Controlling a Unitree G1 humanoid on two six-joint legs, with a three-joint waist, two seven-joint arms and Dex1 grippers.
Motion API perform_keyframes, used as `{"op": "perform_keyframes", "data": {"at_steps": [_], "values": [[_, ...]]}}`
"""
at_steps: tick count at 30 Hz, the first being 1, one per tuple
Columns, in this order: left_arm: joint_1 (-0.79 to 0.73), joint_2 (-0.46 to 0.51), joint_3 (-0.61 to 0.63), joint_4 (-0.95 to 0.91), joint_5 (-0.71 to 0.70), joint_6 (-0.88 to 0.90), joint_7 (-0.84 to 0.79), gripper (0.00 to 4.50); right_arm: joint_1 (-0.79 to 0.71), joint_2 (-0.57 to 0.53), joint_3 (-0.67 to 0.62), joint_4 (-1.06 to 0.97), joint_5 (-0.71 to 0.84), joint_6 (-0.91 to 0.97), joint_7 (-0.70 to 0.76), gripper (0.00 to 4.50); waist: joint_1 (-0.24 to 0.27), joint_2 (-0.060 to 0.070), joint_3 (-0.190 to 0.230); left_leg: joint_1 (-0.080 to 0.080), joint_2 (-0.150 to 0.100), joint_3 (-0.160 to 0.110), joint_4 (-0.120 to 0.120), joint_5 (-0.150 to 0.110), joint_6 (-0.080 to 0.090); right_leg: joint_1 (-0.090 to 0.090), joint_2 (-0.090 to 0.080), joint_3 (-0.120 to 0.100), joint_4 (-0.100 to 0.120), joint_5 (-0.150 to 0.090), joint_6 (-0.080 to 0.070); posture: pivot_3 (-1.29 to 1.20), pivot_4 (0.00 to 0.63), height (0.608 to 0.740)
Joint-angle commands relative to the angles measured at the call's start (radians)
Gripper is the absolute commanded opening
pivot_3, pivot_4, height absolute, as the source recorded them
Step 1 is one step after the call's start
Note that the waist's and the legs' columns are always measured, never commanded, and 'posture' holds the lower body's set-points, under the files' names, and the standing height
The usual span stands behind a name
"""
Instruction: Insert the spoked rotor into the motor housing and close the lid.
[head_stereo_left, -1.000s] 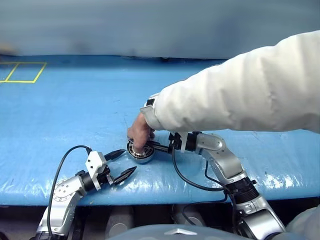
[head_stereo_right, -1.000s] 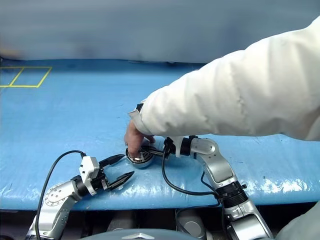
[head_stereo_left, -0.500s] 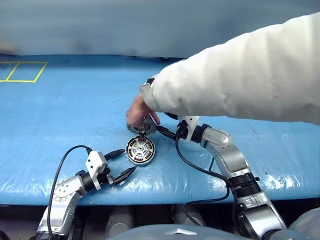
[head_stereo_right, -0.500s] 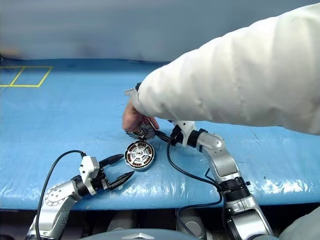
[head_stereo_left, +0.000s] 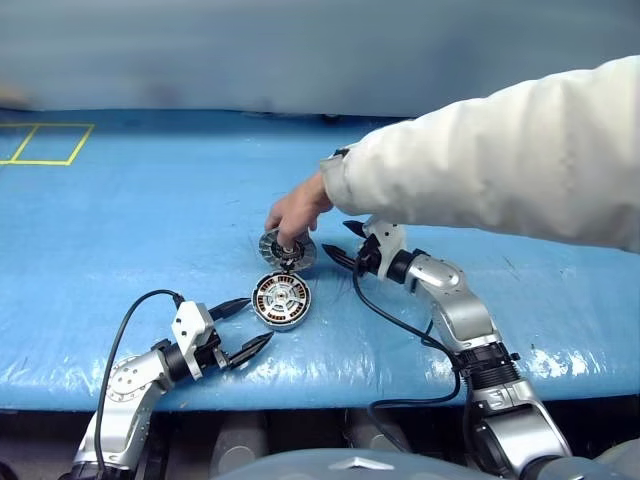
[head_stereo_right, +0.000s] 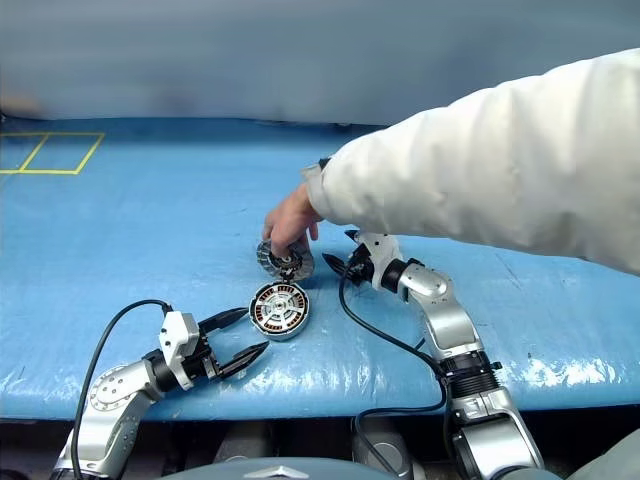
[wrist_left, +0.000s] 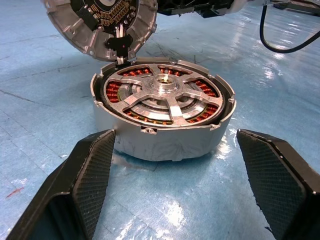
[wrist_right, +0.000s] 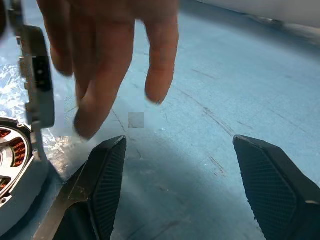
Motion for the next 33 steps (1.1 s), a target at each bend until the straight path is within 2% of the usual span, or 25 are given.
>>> {"op": "perform_keyframes", "data": {"at_steps": [1, 6, 8, 9, 17, 24, 33], "values": [[0.005, -0.005, -0.002, -0.006, -0.004, -0.012, -0.003, 4.13, -0.017, 0.004, -0.017, -0.002, -0.009, -0.004, -0.020, 3.57, 0.000, 0.000, 0.000, 0.000, 0.000, 0.000, 0.000, 0.000, 0.000, 0.000, 0.000, 0.000, 0.000, 0.000, 0.000, 0.00, 0.150, 0.740], [0.008, -0.006, 0.001, -0.005, -0.006, -0.014, -0.001, 4.13, -0.024, 0.011, -0.015, 0.027, -0.013, 0.009, -0.032, 3.57, -0.001, 0.000, 0.000, 0.000, 0.000, 0.000, 0.000, 0.000, 0.000, 0.000, 0.000, 0.000, 0.000, 0.000, 0.000, 0.00, 0.150, 0.740], [0.012, -0.008, 0.002, -0.001, -0.006, -0.017, -0.001, 4.13, -0.026, 0.016, -0.017, 0.030, -0.010, 0.023, -0.036, 3.19, -0.001, 0.000, 0.000, 0.000, 0.000, 0.000, 0.000, 0.000, 0.000, 0.000, 0.000, 0.000, 0.000, 0.000, 0.000, 0.00, 0.150, 0.740], [0.015, -0.009, 0.001, -0.001, -0.005, -0.019, -0.001, 4.13, -0.027, 0.017, -0.017, 0.032, -0.014, 0.026, -0.040, 2.98, -0.001, 0.000, 0.000, 0.000, 0.000, 0.000, 0.000, 0.000, 0.000, 0.000, 0.000, 0.000, 0.000, 0.000, 0.000, 0.00, 0.150, 0.740], [0.026, -0.013, 0.007, -0.015, -0.011, -0.015, -0.002, 4.13, -0.052, 0.038, -0.010, 0.066, -0.040, 0.032, -0.068, 0.37, -0.001, 0.000, 0.000, 0.000, 0.000, 0.000, 0.000, 0.000, 0.000, 0.000, 0.000, 0.000, 0.000, 0.000, 0.000, 0.00, 0.150, 0.740], [0.035, -0.016, 0.004, -0.014, -0.008, -0.017, 0.001, 4.13, -0.145, 0.098, -0.009, 0.144, -0.015, 0.030, -0.040, 0.37, -0.007, 0.000, 0.000, 0.000, 0.000, 0.000, 0.000, 0.000, 0.000, 0.000, 0.000, 0.000, 0.000, 0.000, 0.000, 0.00, 0.150, 0.740], [0.037, -0.021, 0.008, -0.012, -0.005, -0.026, 0.007, 4.13, -0.227, 0.160, 0.026, 0.133, 0.064, 0.055, 0.132, 0.37, -0.005, 0.000, 0.000, -0.001, 0.000, -0.001, -0.001, 0.000, 0.000, 0.000, 0.000, 0.000, 0.000, 0.002, 0.002, 0.00, 0.150, 0.740]]}}
